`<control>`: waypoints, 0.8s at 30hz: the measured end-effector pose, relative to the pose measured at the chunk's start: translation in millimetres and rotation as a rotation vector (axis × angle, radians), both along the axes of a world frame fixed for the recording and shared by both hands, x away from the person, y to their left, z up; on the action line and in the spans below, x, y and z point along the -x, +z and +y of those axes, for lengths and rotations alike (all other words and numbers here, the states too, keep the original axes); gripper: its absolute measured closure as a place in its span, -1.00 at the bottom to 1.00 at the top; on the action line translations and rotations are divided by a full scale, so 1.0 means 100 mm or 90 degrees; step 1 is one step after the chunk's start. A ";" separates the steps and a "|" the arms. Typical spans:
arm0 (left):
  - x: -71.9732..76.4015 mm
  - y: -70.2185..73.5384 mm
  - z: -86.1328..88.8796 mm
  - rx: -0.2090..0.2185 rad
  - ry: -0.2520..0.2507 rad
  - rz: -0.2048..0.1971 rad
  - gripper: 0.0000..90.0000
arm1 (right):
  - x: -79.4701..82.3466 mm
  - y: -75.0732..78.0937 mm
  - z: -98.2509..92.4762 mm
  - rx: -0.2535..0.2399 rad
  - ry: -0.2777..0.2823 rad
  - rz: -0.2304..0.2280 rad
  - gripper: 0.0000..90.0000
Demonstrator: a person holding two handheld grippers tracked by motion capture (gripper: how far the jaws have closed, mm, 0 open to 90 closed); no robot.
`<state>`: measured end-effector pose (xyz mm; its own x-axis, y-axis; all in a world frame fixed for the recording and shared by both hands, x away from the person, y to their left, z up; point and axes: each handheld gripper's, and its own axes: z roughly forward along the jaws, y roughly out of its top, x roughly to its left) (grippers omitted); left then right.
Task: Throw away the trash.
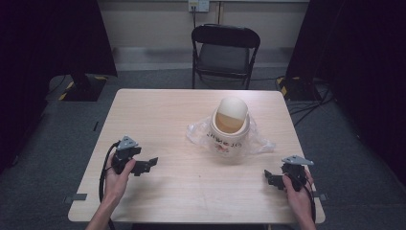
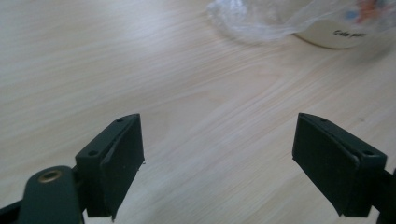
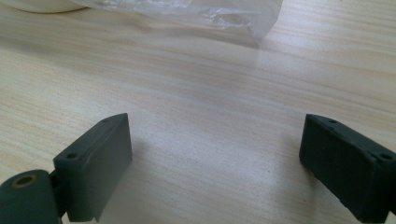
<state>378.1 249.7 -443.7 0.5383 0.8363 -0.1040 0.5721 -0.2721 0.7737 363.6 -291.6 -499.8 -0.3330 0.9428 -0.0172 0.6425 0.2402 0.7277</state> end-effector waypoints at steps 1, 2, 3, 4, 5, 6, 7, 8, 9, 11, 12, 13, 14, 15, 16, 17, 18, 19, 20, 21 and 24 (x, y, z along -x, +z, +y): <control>0.01 -0.06 0.03 0.010 0.011 0.003 -0.64 | 0.00 0.00 0.00 0.000 0.000 0.000 -0.81; 0.02 -0.10 0.05 0.004 0.013 0.009 -0.64 | 0.00 0.00 0.00 0.000 0.000 0.000 -0.81; 0.03 -0.13 0.07 -0.012 0.014 0.014 -0.63 | 0.00 0.00 0.00 -0.001 0.000 0.000 -0.81; 0.04 -0.17 0.08 -0.027 0.018 0.016 -0.63 | 0.00 0.00 0.00 0.000 -0.001 0.000 -0.81; 0.05 -0.21 0.09 -0.035 0.020 0.018 -0.63 | 0.00 0.00 0.00 0.000 -0.001 0.000 -0.81; 0.05 -0.24 0.10 -0.045 0.016 0.017 -0.64 | 0.00 0.00 0.00 0.000 0.000 0.000 -0.81; 0.06 -0.29 0.10 -0.069 0.012 0.018 -0.64 | 0.00 0.00 0.00 0.000 0.000 0.000 -0.81; 0.06 -0.33 0.11 -0.087 0.006 0.025 -0.64 | 0.00 0.00 0.00 0.000 -0.001 0.000 -0.81; 0.06 -0.37 0.12 -0.089 0.008 0.032 -0.64 | 0.00 0.00 0.00 0.000 -0.001 0.000 -0.81; 0.07 -0.43 0.17 -0.087 0.015 0.039 -0.64 | 0.00 0.00 0.00 0.001 0.000 0.000 -0.81; 0.07 -0.45 0.19 -0.085 0.020 0.043 -0.64 | 0.00 0.00 0.00 0.000 0.000 0.000 -0.81; 0.08 -0.48 0.20 -0.086 0.026 0.047 -0.64 | 0.00 0.00 0.00 0.000 -0.001 0.000 -0.81; 0.08 -0.49 0.21 -0.088 0.031 0.046 -0.64 | 0.00 0.00 0.00 0.000 -0.001 0.000 -0.81; 0.09 -0.51 0.22 -0.088 0.034 0.041 -0.64 | 0.00 0.00 0.00 0.000 0.000 0.000 -0.81; 0.09 -0.53 0.21 -0.075 0.043 0.035 -0.65 | 0.00 0.00 0.00 0.000 0.000 0.000 -0.81; 0.10 -0.53 0.23 -0.079 0.044 0.032 -0.65 | 0.00 0.00 0.00 0.000 -0.001 0.000 -0.81; 0.10 -0.53 0.23 -0.079 0.044 0.032 -0.65 | 0.00 0.00 0.00 0.000 -0.001 0.000 -0.81; 0.10 -0.53 0.22 -0.073 0.049 0.028 -0.66 | 0.00 0.00 0.00 0.000 -0.001 0.000 -0.81; 0.11 -0.54 0.22 -0.077 0.048 0.022 -0.66 | 0.00 0.00 0.00 0.000 -0.001 0.000 -0.81; 0.12 -0.56 0.20 -0.080 0.051 0.015 -0.67 | 0.00 0.00 0.00 0.000 0.000 0.000 -0.81; 0.13 -0.57 0.20 -0.079 0.055 0.006 -0.69 | 0.00 0.00 0.00 0.000 0.000 0.000 -0.81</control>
